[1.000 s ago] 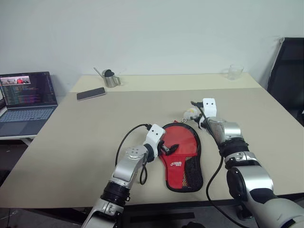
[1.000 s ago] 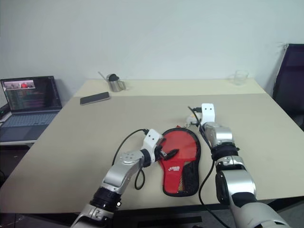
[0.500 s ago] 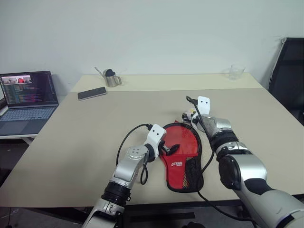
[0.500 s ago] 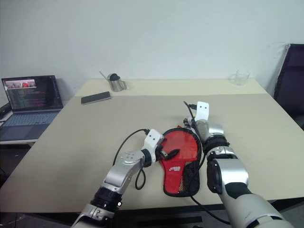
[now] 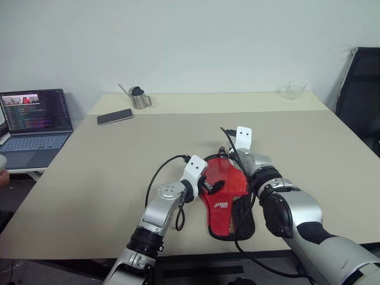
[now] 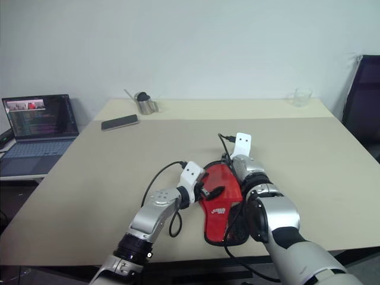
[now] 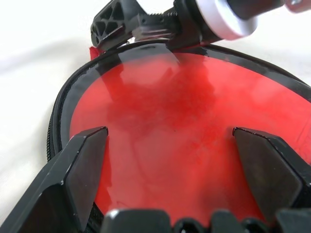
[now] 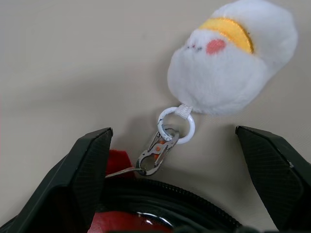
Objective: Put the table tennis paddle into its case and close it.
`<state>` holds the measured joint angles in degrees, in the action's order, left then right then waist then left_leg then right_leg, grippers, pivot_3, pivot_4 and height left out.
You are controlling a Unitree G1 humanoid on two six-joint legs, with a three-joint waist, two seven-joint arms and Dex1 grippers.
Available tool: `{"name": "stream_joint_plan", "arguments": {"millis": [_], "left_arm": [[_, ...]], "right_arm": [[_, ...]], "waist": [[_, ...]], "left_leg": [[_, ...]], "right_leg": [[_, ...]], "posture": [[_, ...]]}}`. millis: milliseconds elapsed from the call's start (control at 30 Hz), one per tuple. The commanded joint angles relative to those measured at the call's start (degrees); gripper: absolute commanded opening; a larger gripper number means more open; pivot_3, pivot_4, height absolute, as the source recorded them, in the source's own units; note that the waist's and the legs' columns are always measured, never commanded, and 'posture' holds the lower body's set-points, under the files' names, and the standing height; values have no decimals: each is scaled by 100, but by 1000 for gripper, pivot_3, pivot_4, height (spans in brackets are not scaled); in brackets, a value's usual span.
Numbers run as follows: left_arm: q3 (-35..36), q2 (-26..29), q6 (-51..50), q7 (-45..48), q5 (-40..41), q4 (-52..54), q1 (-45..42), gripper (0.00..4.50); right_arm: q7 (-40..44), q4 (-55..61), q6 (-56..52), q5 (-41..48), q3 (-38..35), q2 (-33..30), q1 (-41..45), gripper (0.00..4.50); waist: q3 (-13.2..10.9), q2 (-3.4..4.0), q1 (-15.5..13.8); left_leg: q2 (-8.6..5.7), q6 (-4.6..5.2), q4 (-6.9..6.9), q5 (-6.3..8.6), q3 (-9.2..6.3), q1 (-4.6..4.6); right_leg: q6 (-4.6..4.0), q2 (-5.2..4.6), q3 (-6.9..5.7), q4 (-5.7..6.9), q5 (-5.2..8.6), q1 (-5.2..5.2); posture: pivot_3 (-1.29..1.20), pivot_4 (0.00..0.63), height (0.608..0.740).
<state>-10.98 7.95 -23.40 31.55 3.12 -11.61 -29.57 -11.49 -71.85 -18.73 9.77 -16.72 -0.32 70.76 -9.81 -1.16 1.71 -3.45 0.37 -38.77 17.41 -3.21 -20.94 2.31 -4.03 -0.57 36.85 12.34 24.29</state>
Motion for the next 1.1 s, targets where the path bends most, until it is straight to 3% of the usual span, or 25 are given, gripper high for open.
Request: {"name": "stream_joint_plan", "arguments": {"millis": [33,100,500,833,1100], "left_arm": [[-75,-21,-19,-40,-24,52,39,4500],[-69,-13,-23,-52,-25,60,44,4500],[-34,33,-68,-134,-7,145,87,4500],[-25,24,-55,-150,-4,121,68,4500],[-55,-19,-77,-132,3,103,76,4500]], "right_arm": [[-46,-125,191,-62,37,141,47,4302],[-61,-174,264,-137,97,201,32,3980],[-91,-228,358,-282,113,261,22,34],[-105,-221,373,-303,69,171,19,34],[-66,-106,429,-500,254,-282,70,34]], "waist": [[0,0,2],[1,1,4],[1,2,12],[2,3,11],[1,3,-24]], "left_leg": [[0,-1,0,0,0,0],[0,0,0,0,0,1],[0,-1,0,-1,-1,2],[0,-1,0,-1,-1,3],[-1,-1,0,0,-3,1]], "right_leg": [[0,0,1,0,0,0],[0,0,1,0,0,0],[0,0,0,1,0,-1],[0,0,0,0,0,-1],[0,0,-2,-2,0,-3]], "posture": [[0,150,740],[0,150,740],[0,150,740],[0,150,740],[0,150,740]]}}
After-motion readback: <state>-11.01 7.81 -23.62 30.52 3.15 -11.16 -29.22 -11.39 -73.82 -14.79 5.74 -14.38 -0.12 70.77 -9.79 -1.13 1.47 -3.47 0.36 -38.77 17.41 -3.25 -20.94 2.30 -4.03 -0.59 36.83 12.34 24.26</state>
